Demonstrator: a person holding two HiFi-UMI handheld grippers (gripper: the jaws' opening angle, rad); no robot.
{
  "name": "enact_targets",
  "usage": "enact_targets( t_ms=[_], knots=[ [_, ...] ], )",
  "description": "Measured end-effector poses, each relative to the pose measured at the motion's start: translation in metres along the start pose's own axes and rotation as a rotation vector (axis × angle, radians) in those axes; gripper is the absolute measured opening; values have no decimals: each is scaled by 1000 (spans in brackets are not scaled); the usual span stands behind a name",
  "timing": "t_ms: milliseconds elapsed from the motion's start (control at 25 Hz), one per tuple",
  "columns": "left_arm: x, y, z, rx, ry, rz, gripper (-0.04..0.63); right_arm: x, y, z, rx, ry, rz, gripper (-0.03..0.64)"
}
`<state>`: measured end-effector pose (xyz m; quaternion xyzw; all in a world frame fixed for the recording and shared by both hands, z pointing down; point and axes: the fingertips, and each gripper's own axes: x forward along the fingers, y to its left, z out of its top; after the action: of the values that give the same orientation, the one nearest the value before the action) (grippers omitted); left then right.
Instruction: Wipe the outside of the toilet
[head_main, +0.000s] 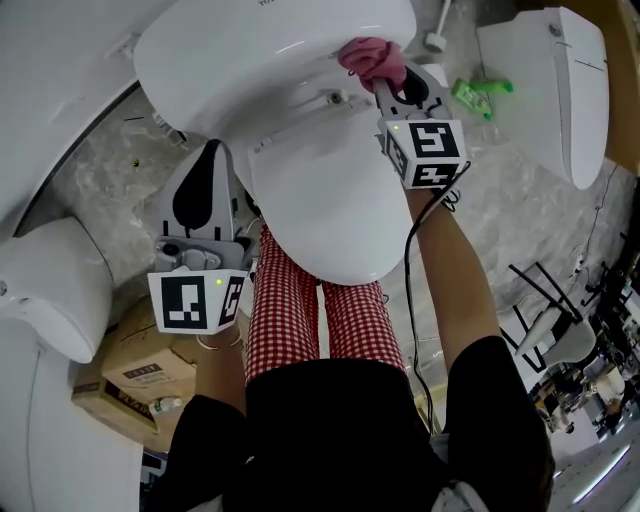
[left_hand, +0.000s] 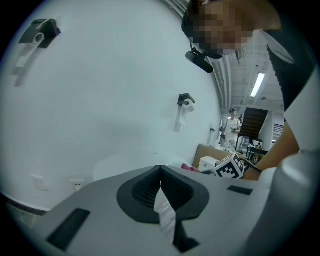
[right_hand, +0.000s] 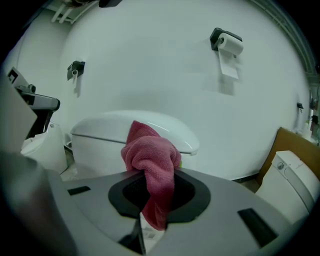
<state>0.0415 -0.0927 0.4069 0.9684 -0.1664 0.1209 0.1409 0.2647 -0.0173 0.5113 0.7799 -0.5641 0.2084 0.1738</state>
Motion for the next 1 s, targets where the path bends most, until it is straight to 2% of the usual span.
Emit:
enact_targets(
  t_ms=[360,520,800,1000],
  knots=[
    [-7,0,3,6,-5,13,9,-9,-27,-12,58,29,-78,78],
    [-11,1,3,-6,-16,19,9,-15,-26,-9,79,-2,-76,78],
    [-23,18,1,-10,-21,46,9,-33,20,-8,105,-52,-11,78],
    [-31,34,0,-25,-26,69,9,-31,87,-4,32,-54,122,78]
  ],
)
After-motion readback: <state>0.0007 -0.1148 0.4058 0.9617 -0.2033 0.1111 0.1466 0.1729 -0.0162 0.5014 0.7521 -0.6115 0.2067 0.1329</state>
